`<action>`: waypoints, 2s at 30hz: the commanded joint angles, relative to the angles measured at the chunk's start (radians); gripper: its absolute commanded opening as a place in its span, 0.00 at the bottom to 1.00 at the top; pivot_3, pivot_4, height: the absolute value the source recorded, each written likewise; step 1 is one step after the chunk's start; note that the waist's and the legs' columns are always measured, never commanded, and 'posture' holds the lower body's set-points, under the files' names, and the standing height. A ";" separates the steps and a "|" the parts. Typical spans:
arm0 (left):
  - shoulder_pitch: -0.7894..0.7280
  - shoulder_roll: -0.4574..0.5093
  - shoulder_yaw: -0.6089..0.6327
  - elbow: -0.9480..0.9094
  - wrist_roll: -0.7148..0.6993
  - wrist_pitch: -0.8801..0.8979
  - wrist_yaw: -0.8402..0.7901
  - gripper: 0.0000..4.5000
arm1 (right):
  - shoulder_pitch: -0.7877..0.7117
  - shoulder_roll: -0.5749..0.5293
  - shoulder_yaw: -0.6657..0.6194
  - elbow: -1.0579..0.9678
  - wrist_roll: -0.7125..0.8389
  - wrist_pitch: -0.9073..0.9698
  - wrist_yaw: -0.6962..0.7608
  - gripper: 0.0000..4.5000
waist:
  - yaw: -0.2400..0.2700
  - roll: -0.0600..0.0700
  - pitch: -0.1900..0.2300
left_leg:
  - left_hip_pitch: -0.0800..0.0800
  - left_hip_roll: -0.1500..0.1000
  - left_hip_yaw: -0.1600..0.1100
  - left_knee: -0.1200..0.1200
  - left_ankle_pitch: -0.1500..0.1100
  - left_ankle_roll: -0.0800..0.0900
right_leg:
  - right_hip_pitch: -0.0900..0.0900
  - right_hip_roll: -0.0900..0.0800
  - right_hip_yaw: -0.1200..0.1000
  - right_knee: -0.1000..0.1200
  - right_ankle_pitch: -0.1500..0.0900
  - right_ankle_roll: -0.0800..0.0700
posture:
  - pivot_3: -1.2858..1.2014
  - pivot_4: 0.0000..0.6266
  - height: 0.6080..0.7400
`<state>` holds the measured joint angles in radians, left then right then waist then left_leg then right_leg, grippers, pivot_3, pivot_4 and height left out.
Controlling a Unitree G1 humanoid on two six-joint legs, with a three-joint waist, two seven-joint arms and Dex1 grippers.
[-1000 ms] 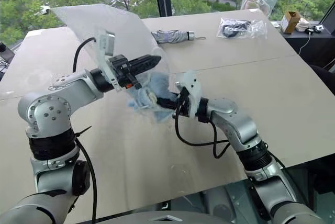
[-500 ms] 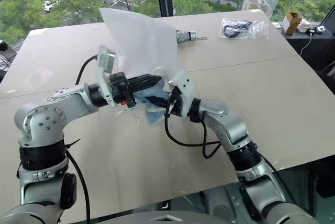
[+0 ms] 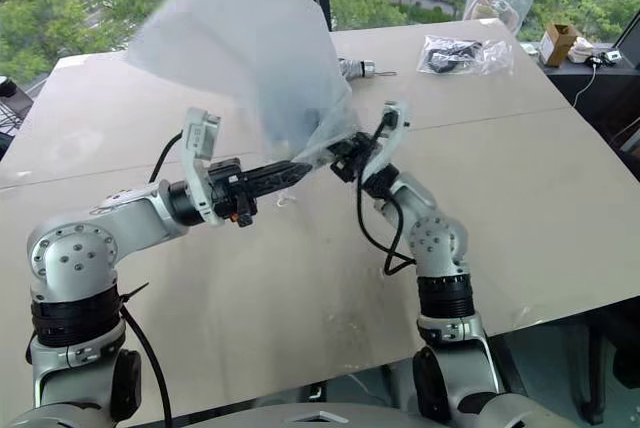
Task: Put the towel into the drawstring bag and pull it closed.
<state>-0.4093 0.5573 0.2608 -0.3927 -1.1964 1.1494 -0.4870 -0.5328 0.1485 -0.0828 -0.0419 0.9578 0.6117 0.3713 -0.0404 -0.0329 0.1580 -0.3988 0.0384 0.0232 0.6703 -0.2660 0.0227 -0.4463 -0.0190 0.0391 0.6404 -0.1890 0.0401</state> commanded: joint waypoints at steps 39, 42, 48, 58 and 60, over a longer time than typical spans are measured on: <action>-0.239 -0.092 -0.142 0.293 0.486 -0.363 0.010 0.00 | -0.075 -0.605 0.300 -0.171 -0.327 -0.064 0.119 0.83 | 0.005 0.001 0.000 | -0.004 0.000 0.001 -0.001 0.000 0.000 | 0.000 0.001 -0.001 -0.007 0.000 0.001 | 0.52 0.24 1.00; -0.242 -0.095 -0.149 0.293 0.498 -0.361 0.002 0.00 | -0.072 -0.571 0.335 -0.093 -0.465 -0.102 0.073 0.83 | 0.003 0.000 0.000 | -0.003 0.000 0.003 0.000 0.000 0.000 | 0.000 0.001 0.000 -0.007 0.000 0.001 | 0.52 0.24 1.00; -0.243 -0.101 -0.159 0.291 0.523 -0.363 -0.009 0.00 | -0.088 -0.429 0.322 0.040 -0.619 -0.086 -0.060 0.78 | 0.002 0.000 0.000 | -0.002 0.000 0.007 0.000 0.000 0.000 | 0.000 0.001 0.002 -0.004 0.000 0.000 | 0.52 0.24 1.00; -0.238 -0.093 -0.156 0.299 0.551 -0.362 -0.023 0.00 | -0.063 -0.373 0.196 -0.023 -0.586 -0.053 -0.032 0.02 | 0.004 0.000 0.000 | -0.002 0.000 0.009 0.000 0.000 0.000 | 0.000 0.000 0.003 -0.004 0.000 0.000 | 0.52 0.24 1.00; -0.239 -0.093 -0.160 0.304 0.561 -0.363 -0.027 0.00 | -0.065 -0.366 0.152 -0.041 -0.548 -0.040 -0.017 0.02 | 0.003 0.000 0.000 | -0.002 0.000 0.009 -0.001 0.000 0.000 | 0.000 0.001 0.003 -0.004 0.000 0.000 | 0.52 0.24 1.00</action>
<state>-0.6325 0.4555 0.0964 -0.0702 -0.6467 0.7978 -0.5031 -0.5937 -0.2230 0.1262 -0.0184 0.3656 0.5664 0.3371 -0.0371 -0.0326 0.1583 -0.4010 0.0384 0.0318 0.6698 -0.2660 0.0229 -0.4468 -0.0181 0.0419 0.6365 -0.1888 0.0405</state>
